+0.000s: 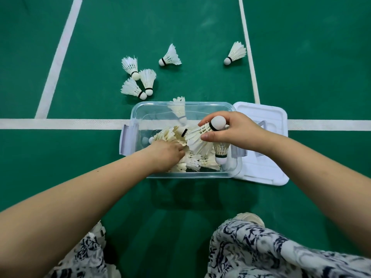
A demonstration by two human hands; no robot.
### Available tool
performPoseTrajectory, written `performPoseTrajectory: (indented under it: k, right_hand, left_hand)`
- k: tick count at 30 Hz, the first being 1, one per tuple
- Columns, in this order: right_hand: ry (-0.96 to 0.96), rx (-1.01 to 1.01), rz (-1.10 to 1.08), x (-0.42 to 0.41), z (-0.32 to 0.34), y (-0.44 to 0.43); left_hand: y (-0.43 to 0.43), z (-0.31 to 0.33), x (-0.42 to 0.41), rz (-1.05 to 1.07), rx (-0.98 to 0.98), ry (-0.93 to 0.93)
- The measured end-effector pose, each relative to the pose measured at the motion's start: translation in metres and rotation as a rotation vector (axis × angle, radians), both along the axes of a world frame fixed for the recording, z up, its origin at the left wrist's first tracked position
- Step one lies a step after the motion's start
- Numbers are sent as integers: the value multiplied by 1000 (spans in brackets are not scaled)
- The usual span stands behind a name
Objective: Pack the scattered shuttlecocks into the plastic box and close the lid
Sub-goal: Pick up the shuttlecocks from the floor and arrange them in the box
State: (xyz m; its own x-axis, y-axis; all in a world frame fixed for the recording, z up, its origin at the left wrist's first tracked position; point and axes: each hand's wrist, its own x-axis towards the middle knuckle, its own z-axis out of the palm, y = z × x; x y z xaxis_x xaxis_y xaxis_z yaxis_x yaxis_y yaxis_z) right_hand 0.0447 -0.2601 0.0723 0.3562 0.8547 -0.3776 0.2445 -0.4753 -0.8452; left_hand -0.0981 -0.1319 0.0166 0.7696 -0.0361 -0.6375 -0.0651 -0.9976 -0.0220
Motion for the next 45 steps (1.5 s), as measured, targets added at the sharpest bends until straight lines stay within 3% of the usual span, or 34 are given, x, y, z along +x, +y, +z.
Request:
performPoseTrajectory:
  k: [10,13,20,27,32,36,40,45]
  right_hand:
    - [11,8,-3,3,-4,-3]
    - [16,3,1,2,-5,-2]
    - [-21,23,-30,-3,-9,3]
    - [130,96,-121,-1,-18,4]
    - [241,160,-190,-5,-20,7]
    - [303,152,-184,-7,-22,5]
    - [314,138,-161,-10,-24,4]
    - [332,134,-205,-8,-23,3]
  left_hand:
    - [8,25,3,64,-111,-5]
    - [25,35,3,187,-195,-64]
    - [25,52,12,589,-637,-200]
    - [8,34,15,869,-832,-346]
    - [13,31,12,1150,-1331,-417]
    - [21,30,13,1311,-1553,-537]
    - [20,28,13,1330,-1577,-541]
    - [18,24,10,1222,-1449,-392]
